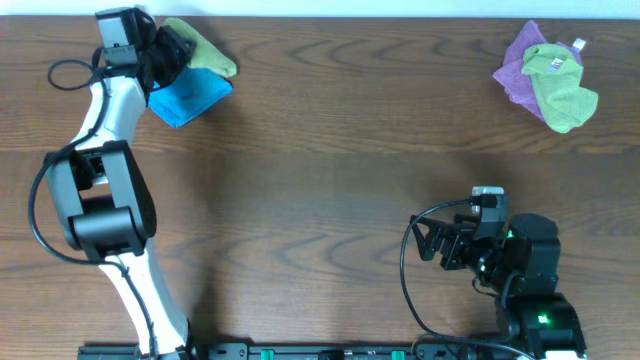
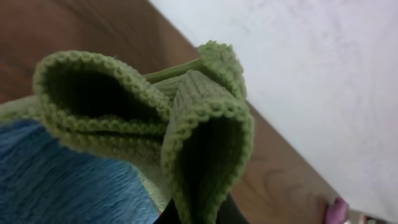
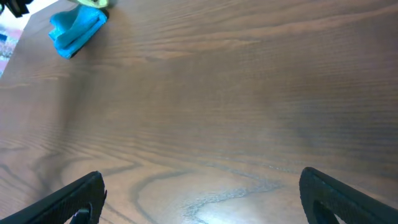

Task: Fold the cloth
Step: 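Lift and carry the green towel with the left gripper toward the blue cloth, then lower the green towel onto the blue cloth and open the left gripper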

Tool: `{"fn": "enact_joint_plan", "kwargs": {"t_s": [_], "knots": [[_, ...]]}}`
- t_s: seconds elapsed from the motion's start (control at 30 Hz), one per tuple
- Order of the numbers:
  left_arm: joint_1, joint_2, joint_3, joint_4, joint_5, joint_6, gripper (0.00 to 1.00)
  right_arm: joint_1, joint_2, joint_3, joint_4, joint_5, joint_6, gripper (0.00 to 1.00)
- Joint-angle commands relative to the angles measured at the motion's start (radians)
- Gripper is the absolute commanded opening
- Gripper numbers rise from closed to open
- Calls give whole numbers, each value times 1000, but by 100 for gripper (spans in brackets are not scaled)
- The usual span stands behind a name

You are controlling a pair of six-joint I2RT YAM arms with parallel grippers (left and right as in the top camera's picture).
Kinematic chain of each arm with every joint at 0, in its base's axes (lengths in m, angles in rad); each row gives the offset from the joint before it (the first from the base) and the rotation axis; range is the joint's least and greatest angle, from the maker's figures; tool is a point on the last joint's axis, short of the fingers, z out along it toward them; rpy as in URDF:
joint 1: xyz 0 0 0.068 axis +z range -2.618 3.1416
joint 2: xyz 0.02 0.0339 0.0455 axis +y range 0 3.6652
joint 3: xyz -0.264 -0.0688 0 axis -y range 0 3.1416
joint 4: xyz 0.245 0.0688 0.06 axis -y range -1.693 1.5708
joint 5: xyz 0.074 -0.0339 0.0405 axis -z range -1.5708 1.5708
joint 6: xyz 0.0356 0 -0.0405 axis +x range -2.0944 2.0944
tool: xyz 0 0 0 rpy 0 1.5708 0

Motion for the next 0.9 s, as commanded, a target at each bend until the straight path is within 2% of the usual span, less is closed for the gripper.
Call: {"fn": "enact_joint_plan", "kwargs": {"t_s": [0.0, 0.33, 0.87], "knots": [[4, 0, 23, -28, 2, 54, 6, -6, -5, -3, 0, -7, 13, 99], [32, 0, 23, -230, -61, 204, 6, -6, -5, -3, 0, -7, 13, 99], [103, -1, 23, -380, -79, 327, 5, -6, -5, -3, 0, -7, 13, 99]]}}
